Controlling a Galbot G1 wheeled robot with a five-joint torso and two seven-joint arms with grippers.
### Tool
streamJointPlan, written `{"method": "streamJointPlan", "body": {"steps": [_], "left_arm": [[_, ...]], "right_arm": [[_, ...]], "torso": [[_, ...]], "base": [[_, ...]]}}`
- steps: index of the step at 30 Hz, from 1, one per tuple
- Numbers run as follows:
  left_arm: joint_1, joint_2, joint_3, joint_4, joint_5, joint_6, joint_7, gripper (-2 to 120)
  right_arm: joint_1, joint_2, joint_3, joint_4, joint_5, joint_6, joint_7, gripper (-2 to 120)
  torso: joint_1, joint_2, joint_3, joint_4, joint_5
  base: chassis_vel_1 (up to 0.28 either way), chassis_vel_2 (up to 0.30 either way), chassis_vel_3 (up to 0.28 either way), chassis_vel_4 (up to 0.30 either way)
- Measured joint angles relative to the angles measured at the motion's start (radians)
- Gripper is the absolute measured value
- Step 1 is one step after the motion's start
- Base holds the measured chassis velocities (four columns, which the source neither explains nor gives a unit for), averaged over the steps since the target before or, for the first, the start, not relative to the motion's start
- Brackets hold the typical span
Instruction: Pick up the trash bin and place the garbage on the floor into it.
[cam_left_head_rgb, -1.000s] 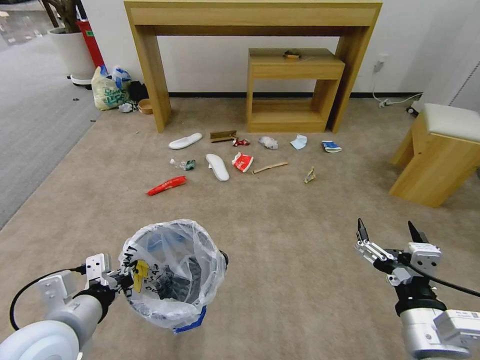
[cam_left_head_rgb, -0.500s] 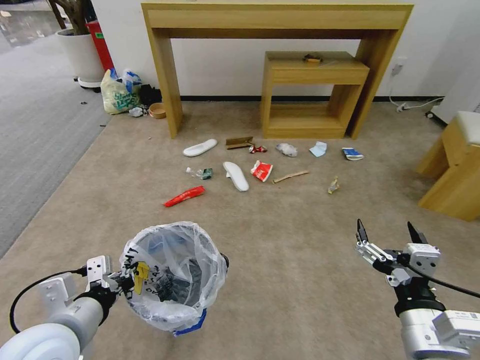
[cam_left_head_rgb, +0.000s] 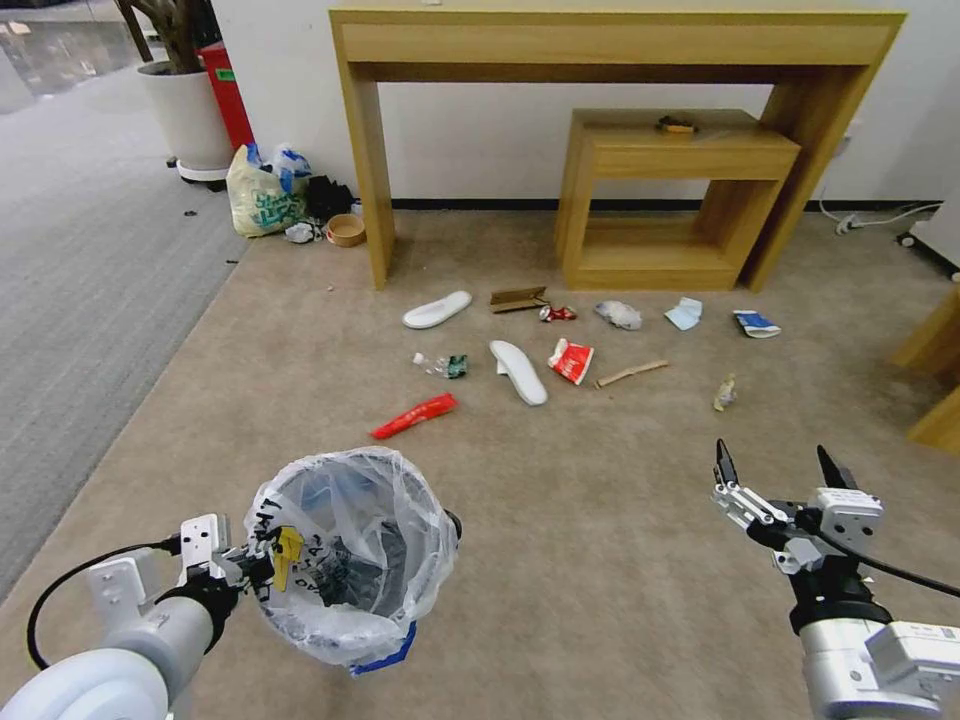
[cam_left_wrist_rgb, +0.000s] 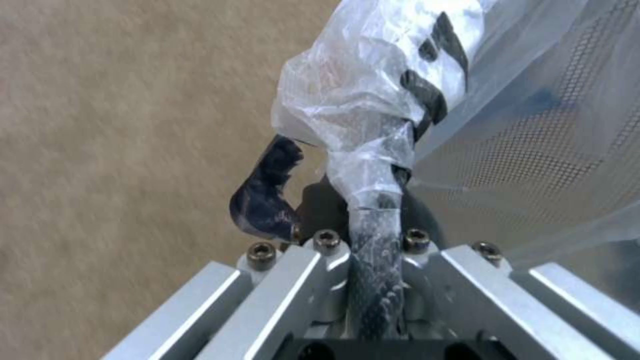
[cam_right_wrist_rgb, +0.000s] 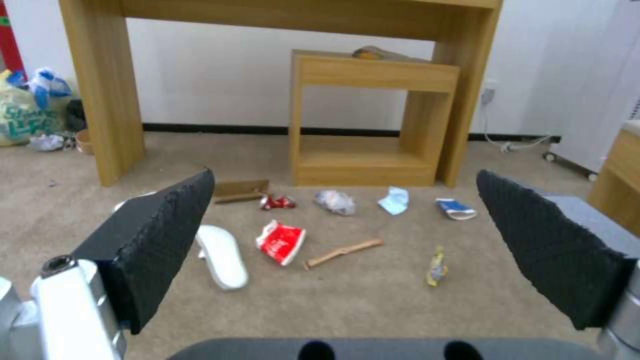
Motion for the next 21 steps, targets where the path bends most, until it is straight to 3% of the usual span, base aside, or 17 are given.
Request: {"method": "streamJointPlan", "body": {"steps": [11,21], "left_arm": [[-0.005,0.001,0.002,0.010,0.005,0.000,0.012,0],[-0.007,0.001,0.002,0.013,0.006,0.000,0.019,0]], "right_arm": [[-0.001,0.004,-0.001,0.000,0.003,0.011,0.005,100],[-0.003,0.006,-0.004,-0.004,0.000,0.019,0.004,100]], "torso": [[0.000,0.000,0.000,0.0001,0.0006],[0.000,0.000,0.000,0.0000,-0.0001]], "base": [[0.014,0.344,-0.018,-0.340],[-0.058,0.277,0.058,-0.288]]}}
